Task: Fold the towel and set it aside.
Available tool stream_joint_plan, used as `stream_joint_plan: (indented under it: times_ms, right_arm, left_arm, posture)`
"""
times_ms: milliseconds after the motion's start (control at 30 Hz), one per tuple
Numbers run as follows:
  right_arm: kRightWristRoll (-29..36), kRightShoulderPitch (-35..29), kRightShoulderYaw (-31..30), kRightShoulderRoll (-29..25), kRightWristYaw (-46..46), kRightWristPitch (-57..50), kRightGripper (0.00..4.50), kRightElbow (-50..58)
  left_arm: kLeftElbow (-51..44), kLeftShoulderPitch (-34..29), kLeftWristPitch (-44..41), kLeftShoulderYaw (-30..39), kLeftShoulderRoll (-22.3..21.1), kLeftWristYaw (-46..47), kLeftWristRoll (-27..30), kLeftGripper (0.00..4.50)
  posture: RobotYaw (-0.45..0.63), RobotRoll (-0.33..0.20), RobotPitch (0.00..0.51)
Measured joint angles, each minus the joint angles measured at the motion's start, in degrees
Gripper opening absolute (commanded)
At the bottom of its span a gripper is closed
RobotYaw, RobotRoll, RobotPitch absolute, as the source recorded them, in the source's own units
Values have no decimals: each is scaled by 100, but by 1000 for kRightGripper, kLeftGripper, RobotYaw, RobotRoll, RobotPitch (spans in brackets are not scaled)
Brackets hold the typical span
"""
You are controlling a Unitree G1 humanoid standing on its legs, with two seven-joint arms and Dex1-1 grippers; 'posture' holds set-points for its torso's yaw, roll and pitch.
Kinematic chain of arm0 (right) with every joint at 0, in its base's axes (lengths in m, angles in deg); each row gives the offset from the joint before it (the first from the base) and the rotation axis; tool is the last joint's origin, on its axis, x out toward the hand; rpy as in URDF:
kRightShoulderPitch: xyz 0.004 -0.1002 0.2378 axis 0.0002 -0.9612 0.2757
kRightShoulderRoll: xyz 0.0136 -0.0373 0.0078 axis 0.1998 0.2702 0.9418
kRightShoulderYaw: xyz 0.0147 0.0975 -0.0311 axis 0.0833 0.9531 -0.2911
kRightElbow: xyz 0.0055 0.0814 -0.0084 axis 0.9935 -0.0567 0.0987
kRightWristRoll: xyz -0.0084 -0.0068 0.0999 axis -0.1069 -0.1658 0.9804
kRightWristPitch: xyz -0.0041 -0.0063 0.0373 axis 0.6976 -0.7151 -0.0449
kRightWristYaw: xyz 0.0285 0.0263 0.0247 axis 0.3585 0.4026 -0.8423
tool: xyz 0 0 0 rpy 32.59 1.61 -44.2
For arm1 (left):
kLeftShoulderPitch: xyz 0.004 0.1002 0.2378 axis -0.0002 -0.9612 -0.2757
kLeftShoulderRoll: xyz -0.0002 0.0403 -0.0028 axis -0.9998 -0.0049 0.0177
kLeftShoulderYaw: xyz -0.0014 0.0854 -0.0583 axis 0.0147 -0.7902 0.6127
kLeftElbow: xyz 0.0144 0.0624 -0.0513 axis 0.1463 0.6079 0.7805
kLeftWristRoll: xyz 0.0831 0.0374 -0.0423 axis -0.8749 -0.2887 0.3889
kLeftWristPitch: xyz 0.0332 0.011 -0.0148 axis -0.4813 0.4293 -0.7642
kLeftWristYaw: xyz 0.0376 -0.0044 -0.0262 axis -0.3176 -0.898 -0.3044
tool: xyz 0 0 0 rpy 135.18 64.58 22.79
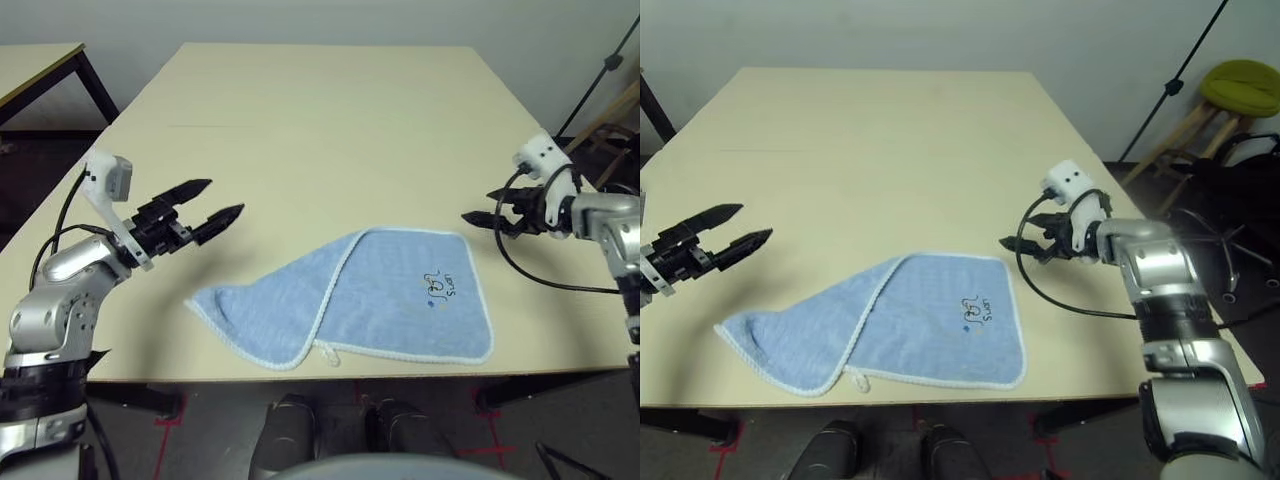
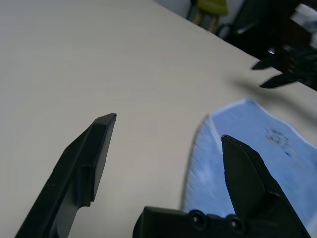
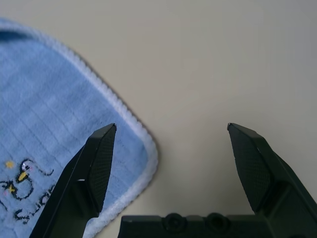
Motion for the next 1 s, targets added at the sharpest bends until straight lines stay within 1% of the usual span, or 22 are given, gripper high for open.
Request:
stream_joint_plan:
  times_ms: [100,233,433,567,600,667,733,900,967,1000]
  right_arm:
    - [-298,34,-303,116,-225,248,4500,-185]
    - [-629,33,-563,134,-479,374,4500,-235]
    - [-1119,23,-808,131,-517,586,4500,-366]
    - [-1379,44,-906,64,-644,778,4500,-357]
    - [-1435,69,-929,54,-691,825,4390,-391]
    - [-1531,126,-971,58,-751,919,4038,-476]
    - [-1568,132,-993,60,-851,928,3491,-475]
    - [-1597,91,-1009,97,-1059,567,1671,-180]
    - [-1517,94,-969,135,-1132,320,995,-63]
    - [-1453,134,-917,189,-1167,165,561,-49]
  left_arm:
    - [-198,-200,-169,-76,-187,-243,2,4459]
    - [-320,-287,-343,-75,-264,-355,18,4459]
    - [-650,-400,-697,-89,-358,-599,248,4459]
    - [-757,-485,-1004,-162,-522,-681,299,4459]
    - [-770,-494,-1041,-175,-532,-714,302,4489]
    - [-816,-493,-1075,-237,-532,-745,308,4500]
    - [-880,-463,-1165,-336,-532,-756,345,4500]
    - [-885,-87,-1270,-626,-531,-759,355,4500]
    - [-866,64,-1321,-724,-530,-757,354,4500]
    - [-865,127,-1327,-793,-529,-757,345,4500]
  posture:
    - [204,0,91]
    - [212,0,97]
    - [219,0,103]
    - [213,0,112]
    - [206,0,117]
    - [184,0,123]
    - [177,0,123]
    - [167,0,125]
    - [167,0,123]
    - [165,0,121]
